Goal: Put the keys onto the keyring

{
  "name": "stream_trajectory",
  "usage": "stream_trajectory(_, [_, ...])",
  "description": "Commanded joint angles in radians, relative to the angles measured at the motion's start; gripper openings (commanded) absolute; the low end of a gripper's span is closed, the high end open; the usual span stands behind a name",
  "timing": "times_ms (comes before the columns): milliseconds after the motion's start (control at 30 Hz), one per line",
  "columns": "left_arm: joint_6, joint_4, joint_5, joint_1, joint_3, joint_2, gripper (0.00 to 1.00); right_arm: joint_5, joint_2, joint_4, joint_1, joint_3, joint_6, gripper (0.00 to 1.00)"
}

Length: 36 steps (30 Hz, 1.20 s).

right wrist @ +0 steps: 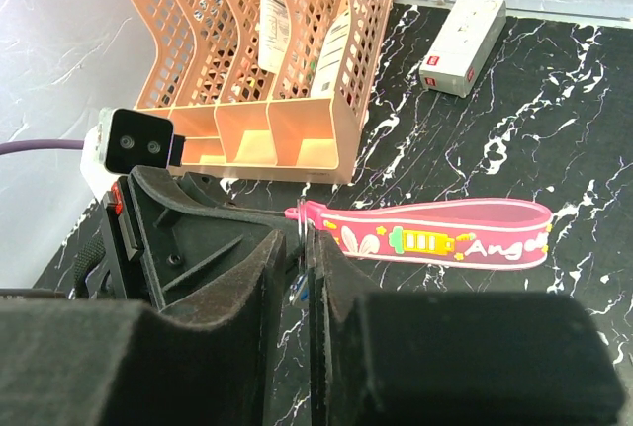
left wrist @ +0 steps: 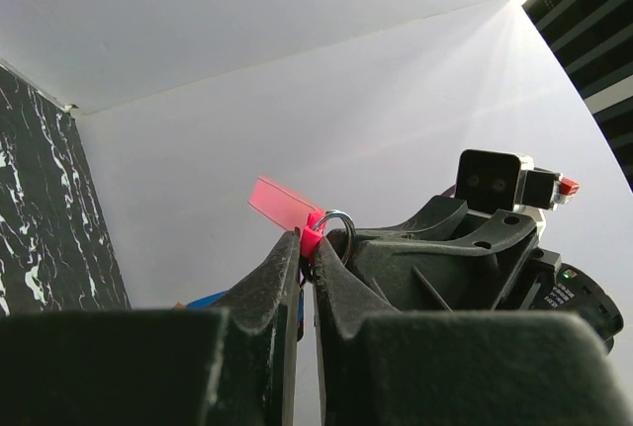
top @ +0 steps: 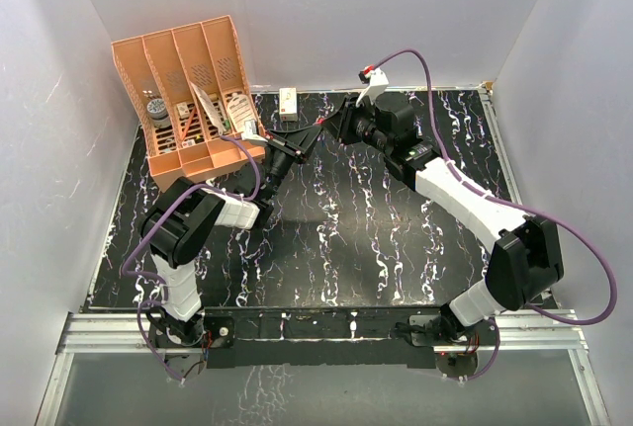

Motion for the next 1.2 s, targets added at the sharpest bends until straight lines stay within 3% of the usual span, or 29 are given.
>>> stream_trajectory(0, [-0.032,0.195,0.004,-0.007,0.037,0.002,0.00,-0.001,0.006,0.071,-0.007,0.022,0.007,0.12])
stream_trajectory(233, [-0.033,0.195,0.009,-0.008,0.041,0.007,0.00,0.000,0.006,0.087,-0.008,0.014,0.010,0.01])
stream_trajectory(367, [-0.031,0.196,0.023,-0.008,0.043,0.007,0.01,0.010,0.004,0.096,-0.009,0.010,0.011,0.00])
stream_trajectory(533, [-0.009,0.196,0.023,0.000,0.030,-0.002,0.38,0.043,-0.022,0.079,-0.013,0.009,-0.005,0.00])
stream_trajectory(667, [0.011,0.197,0.025,0.027,-0.003,-0.031,0.49,0.055,-0.049,0.044,-0.030,0.021,-0.028,0.00])
stream_trajectory(833, [0.068,0.196,0.065,0.054,-0.030,-0.074,0.49,0.055,-0.069,-0.006,-0.055,0.049,-0.050,0.00])
stream_trajectory(933, [0.148,0.172,0.185,0.062,0.017,-0.094,0.48,0.052,-0.070,-0.047,-0.065,0.079,-0.065,0.00])
stream_trajectory(1067, [0.300,0.029,0.331,0.060,0.084,-0.134,0.47,0.050,-0.062,-0.133,-0.073,0.135,-0.077,0.00])
stream_trajectory(1167, [0.460,-0.097,0.355,0.047,0.085,-0.193,0.48,0.041,-0.049,-0.199,-0.075,0.188,-0.087,0.00])
